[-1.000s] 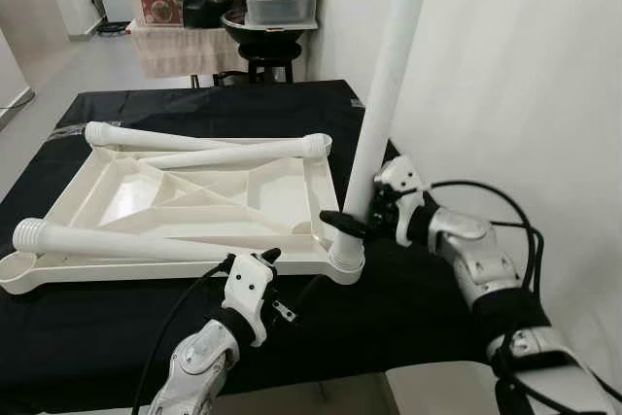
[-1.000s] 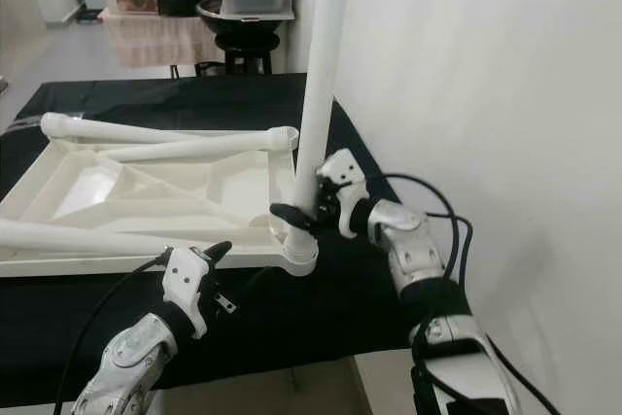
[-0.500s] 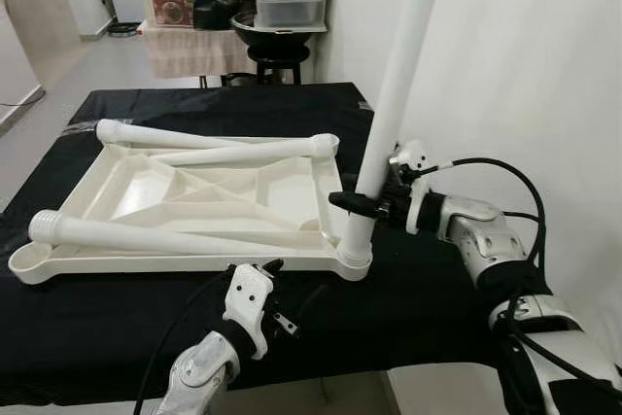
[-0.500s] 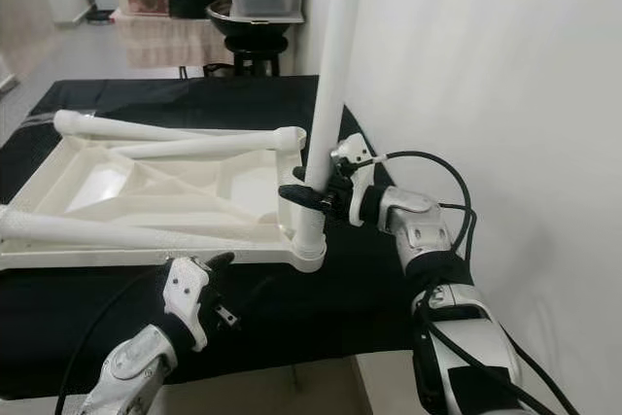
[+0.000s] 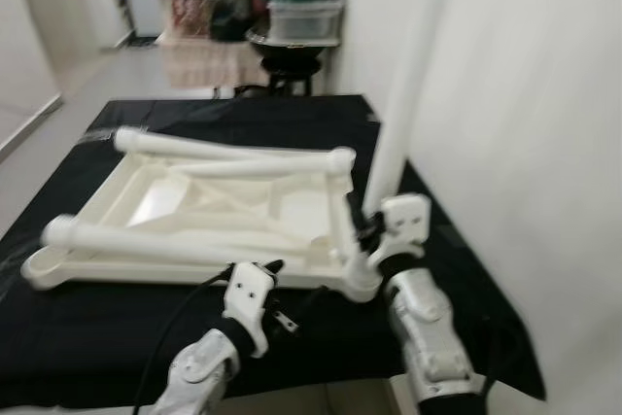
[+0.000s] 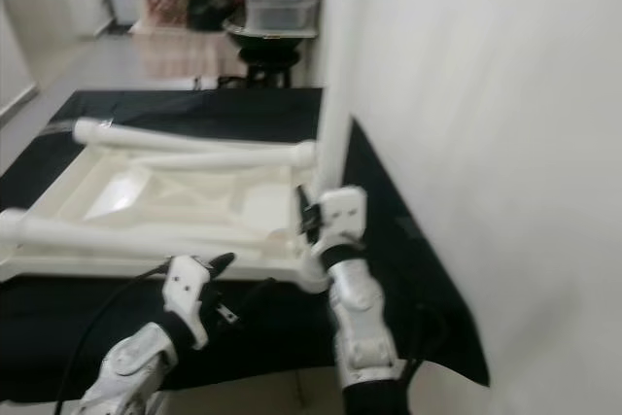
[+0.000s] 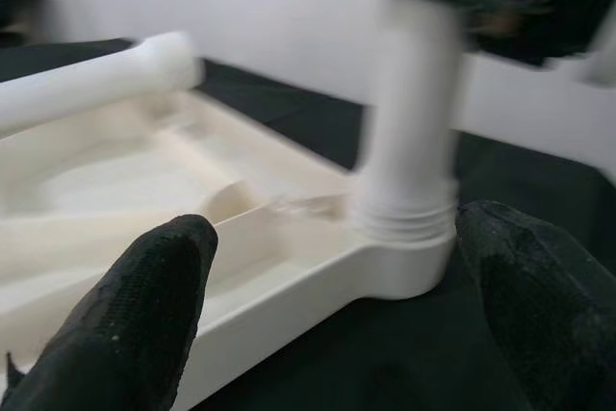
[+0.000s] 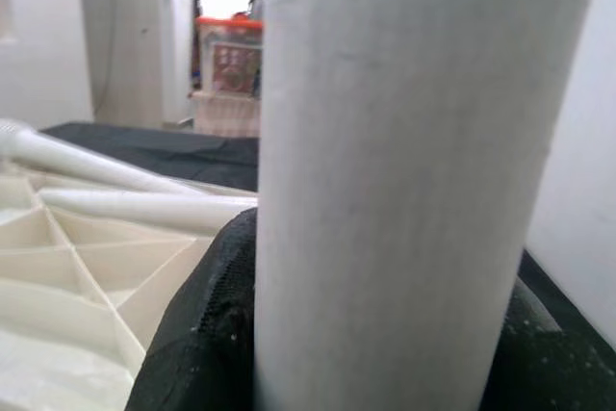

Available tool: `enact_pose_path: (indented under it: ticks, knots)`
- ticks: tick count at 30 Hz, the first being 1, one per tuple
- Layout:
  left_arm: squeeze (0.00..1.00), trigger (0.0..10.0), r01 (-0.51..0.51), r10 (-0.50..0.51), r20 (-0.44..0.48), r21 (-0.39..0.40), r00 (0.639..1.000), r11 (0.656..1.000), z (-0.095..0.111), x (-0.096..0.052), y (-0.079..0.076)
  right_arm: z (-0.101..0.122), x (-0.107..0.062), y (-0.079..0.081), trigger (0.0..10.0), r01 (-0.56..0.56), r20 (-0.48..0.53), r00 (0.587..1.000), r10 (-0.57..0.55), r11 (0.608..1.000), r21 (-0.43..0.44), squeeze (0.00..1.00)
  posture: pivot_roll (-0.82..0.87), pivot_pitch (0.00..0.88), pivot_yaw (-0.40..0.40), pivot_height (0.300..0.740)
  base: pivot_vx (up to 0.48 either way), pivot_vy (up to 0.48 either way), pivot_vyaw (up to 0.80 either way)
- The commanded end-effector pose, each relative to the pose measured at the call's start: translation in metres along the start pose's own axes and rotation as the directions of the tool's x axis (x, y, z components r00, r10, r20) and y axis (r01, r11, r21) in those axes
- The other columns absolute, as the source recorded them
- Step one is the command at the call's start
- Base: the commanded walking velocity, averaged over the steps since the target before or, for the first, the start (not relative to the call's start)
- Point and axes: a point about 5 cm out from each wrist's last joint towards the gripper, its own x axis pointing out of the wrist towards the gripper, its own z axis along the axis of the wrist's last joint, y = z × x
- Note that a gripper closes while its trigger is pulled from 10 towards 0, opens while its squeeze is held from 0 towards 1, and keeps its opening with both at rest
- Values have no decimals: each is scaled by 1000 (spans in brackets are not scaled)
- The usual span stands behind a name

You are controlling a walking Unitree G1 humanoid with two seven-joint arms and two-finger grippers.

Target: Building children table

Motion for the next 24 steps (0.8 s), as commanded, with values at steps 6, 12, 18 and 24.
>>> enact_pose_path:
  ticks: [6,12,18,24]
  knots:
    - [0,10000,-6,6,-15,0,1000,1000,-1,0,2,-31,-11,5,3412,-96,-196,978,75,991,-97,0,-31,0,-63,740,0,0,0]
    - [0,10000,10,-10,-19,-22,1000,1000,-1,2,1,-34,-11,16,10000,-121,-266,957,118,993,2,988,-25,0,-54,740,0,0,0]
    - [0,10000,11,-11,-22,-19,1000,1000,-2,5,1,-4,17,1,10000,-459,-128,873,470,882,108,341,-14,0,-62,740,0,0,0]
    - [0,10000,13,-13,-26,-23,1000,1000,-2,6,1,10,20,-21,10000,-649,-130,748,651,758,62,0,-16,0,-65,740,0,0,0]
